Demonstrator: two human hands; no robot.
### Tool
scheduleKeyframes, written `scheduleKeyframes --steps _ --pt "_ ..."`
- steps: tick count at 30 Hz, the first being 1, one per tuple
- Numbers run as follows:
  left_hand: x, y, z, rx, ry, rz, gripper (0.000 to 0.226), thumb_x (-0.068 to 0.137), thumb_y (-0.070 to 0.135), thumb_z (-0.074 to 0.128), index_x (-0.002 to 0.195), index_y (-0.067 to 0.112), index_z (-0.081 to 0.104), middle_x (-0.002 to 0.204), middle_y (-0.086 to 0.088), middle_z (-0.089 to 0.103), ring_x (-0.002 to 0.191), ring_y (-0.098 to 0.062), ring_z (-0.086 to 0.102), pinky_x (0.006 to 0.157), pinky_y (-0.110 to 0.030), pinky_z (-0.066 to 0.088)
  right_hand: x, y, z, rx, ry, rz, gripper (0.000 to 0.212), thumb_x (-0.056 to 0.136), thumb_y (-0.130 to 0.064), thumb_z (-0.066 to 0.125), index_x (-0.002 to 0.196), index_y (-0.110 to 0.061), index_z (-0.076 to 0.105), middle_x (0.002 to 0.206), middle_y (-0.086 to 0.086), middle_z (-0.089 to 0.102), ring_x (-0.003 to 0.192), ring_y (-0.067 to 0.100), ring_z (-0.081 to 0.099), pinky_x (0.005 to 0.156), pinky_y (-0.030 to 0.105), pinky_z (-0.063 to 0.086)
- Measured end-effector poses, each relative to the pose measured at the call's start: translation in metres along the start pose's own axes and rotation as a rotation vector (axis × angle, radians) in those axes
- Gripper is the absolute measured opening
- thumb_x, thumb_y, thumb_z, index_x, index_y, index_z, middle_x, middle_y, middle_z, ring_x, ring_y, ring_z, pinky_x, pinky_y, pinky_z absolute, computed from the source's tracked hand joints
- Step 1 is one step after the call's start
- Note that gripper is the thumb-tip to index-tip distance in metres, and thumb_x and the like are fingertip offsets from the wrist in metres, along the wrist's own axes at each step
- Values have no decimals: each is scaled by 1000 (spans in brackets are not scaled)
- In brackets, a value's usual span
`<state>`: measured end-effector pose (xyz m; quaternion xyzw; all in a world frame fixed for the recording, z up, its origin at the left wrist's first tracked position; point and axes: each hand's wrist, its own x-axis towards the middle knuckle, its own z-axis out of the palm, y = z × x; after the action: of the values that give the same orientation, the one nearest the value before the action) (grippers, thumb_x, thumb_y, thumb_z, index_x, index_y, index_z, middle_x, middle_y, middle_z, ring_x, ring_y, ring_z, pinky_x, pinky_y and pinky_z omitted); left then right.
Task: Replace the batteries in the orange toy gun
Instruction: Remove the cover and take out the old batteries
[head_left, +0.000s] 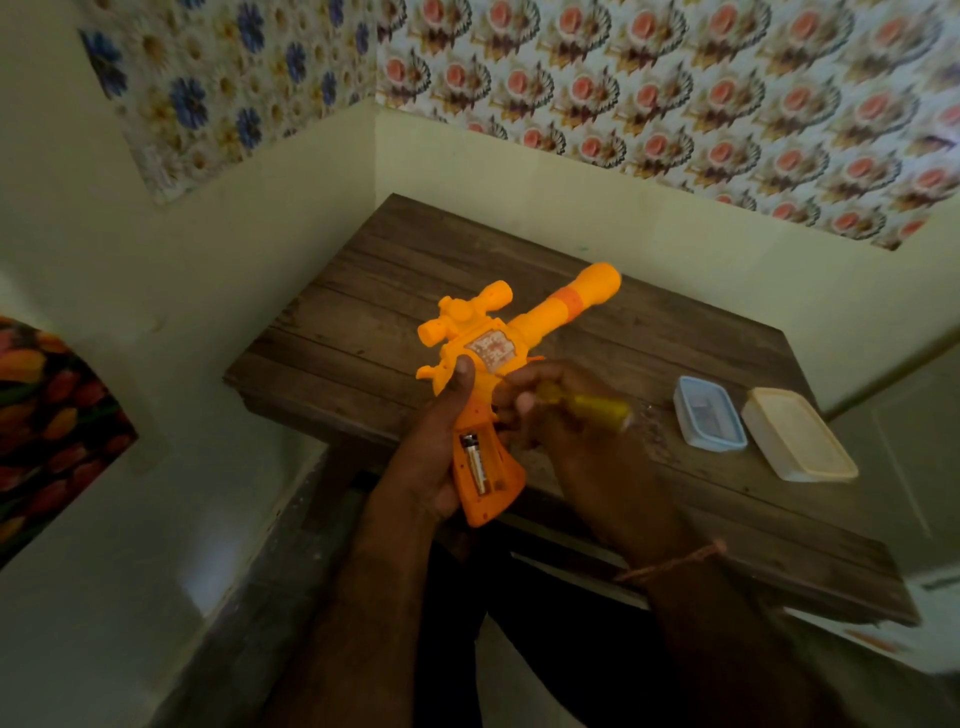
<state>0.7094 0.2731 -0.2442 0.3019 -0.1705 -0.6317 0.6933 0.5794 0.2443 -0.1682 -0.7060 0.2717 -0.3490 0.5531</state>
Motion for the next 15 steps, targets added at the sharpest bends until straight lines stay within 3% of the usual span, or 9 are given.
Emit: scheduleKeyframes --steps 3,5,7,11,15 --pt "-2 0 1 13 43 -63 67 73 64 66 111 9 72 109 -19 68 98 -31 65 84 -41 53 -13 14 10 -342 -101 -213 16 91 -17 52 104 -14 62 102 1 65 95 19 63 81 42 52" --pt "1 -3 -1 -5 41 -78 68 61 67 79 101 12 77 100 -12 53 90 -28 51 85 -42 42 -20 20 14 -480 -115 -278 21 85 -20 52 104 -21 60 104 -3 61 97 17 60 82 40 50" --pt "5 -4 -2 -49 56 -64 68 61 68 81 104 15 76 97 -4 39 87 -24 41 84 -43 37 -23 22 16 -573 -109 -325 24 78 -30 50 101 -29 55 101 -7 59 95 14 57 80 35 47" --pt "0 0 1 22 107 0 69 79 62 57 125 10 62 101 -16 65 85 -29 64 76 -38 53 -23 27 17 -768 -165 -318 33 72 -36 60 103 -24 60 103 -5 58 98 11 51 83 30 42" --pt "-3 0 4 27 91 32 67 86 55 50 136 10 53 107 -18 66 85 -27 68 74 -38 57 -23 21 21 -779 -158 -297 26 71 -29 63 96 -23 59 97 -6 58 92 13 53 77 30 45"
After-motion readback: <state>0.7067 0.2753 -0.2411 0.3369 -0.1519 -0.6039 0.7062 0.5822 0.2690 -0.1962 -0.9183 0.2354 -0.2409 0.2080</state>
